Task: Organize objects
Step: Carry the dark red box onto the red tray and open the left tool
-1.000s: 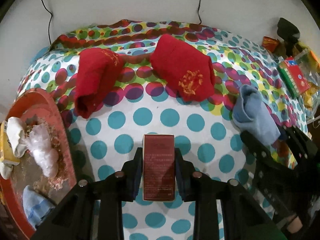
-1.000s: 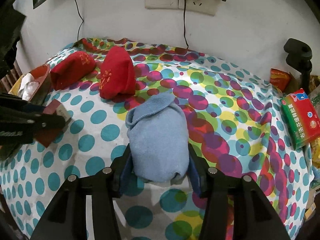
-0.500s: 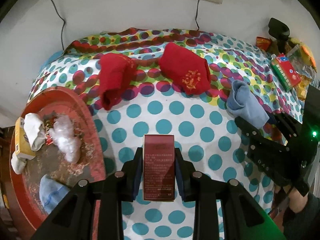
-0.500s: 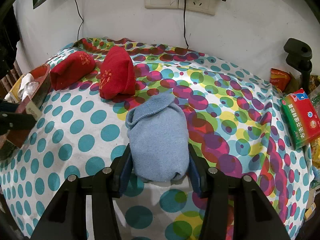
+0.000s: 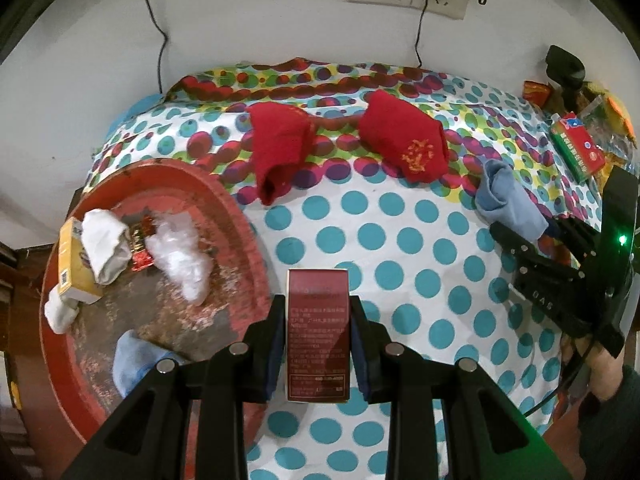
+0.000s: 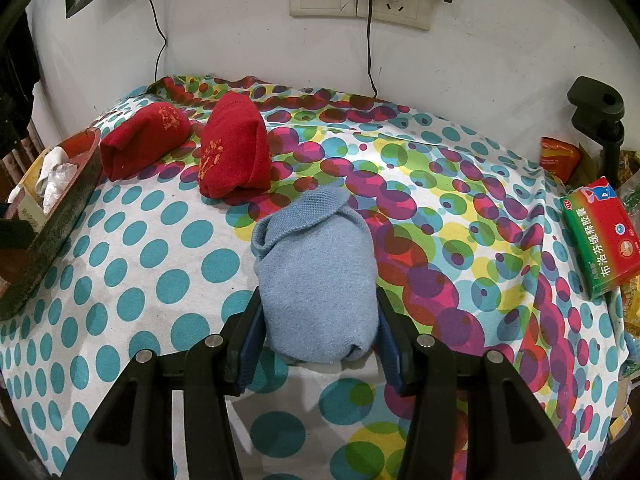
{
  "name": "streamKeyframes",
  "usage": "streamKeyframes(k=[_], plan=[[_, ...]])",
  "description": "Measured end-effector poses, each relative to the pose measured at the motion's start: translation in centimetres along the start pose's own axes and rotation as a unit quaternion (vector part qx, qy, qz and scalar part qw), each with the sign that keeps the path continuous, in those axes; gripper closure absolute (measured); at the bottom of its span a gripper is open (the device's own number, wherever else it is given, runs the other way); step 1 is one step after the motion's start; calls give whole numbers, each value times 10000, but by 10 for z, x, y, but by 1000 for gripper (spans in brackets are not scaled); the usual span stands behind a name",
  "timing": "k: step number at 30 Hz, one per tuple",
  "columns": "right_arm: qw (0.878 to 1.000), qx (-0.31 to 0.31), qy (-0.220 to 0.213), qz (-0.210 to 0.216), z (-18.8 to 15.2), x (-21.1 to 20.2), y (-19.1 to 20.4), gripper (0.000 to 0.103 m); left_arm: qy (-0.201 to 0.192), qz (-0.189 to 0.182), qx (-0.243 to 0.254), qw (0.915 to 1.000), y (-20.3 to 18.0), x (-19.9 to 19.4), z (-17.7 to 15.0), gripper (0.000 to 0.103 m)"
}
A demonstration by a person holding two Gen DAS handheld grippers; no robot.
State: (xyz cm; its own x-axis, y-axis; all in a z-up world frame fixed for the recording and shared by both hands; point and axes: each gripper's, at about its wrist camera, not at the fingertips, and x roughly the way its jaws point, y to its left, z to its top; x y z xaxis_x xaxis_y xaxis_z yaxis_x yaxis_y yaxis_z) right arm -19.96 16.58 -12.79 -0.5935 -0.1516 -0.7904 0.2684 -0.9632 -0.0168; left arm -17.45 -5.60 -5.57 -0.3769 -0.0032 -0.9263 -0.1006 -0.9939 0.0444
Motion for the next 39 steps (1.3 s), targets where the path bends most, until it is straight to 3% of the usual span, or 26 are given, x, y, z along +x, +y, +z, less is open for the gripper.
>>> streamKeyframes(k=[11, 23, 39], plan=[[10000, 1, 0, 0, 0, 0, 0, 56, -48, 193, -140, 9997, 30, -15, -12, 73], [10000, 2, 0, -1, 0, 0, 1, 56, 8, 580, -734, 9956, 112, -28, -26, 73], [10000, 5, -1, -3, 0, 0, 0, 55, 409, 993, -1303, 9856, 204, 2, -49, 73]])
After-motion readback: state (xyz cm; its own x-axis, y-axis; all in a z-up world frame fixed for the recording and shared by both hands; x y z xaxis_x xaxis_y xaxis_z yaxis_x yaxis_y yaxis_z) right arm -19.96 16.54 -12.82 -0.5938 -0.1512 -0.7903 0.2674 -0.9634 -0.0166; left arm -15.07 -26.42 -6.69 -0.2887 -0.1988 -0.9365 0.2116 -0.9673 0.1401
